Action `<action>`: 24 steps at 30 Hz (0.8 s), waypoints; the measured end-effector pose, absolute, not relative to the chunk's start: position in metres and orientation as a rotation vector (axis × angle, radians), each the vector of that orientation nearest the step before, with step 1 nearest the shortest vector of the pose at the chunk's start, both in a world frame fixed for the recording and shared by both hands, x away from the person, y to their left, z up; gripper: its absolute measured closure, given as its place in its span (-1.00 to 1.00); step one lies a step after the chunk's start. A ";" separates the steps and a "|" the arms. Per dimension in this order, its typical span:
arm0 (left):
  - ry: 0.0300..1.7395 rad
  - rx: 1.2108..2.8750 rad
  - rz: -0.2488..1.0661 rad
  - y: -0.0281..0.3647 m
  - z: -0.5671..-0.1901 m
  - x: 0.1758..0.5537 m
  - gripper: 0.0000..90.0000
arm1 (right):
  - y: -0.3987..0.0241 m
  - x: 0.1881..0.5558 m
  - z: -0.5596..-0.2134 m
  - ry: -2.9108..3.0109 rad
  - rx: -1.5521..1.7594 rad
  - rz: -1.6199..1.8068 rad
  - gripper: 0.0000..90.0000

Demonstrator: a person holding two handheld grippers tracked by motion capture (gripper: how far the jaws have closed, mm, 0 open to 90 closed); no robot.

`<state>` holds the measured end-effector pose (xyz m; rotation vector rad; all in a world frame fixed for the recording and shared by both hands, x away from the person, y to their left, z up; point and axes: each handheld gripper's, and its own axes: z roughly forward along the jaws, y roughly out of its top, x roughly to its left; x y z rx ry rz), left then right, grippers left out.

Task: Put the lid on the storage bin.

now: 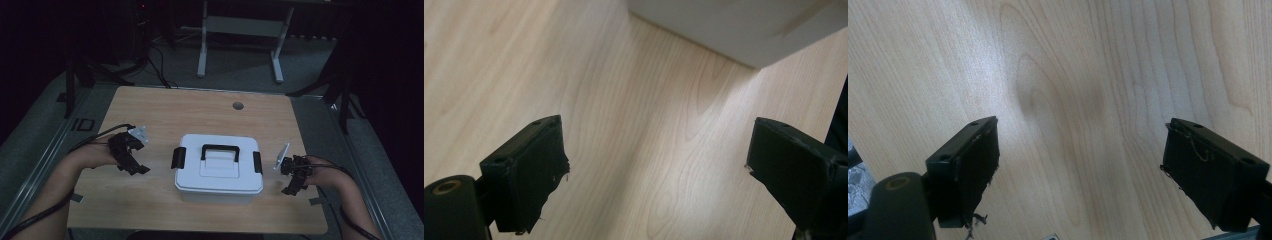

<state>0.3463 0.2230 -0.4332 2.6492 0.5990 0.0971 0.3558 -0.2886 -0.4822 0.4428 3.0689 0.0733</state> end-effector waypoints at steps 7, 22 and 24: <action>0.648 2.628 0.070 0.235 -0.452 0.341 -0.82 | -0.288 0.355 -0.483 3.069 0.442 0.074 -0.68; 0.727 2.618 0.009 0.250 -0.491 0.330 -0.82 | -0.287 0.355 -0.487 3.069 0.442 0.084 -0.68; 0.731 2.614 -0.007 0.252 -0.494 0.329 -0.82 | -0.287 0.355 -0.487 3.070 0.441 0.087 -0.68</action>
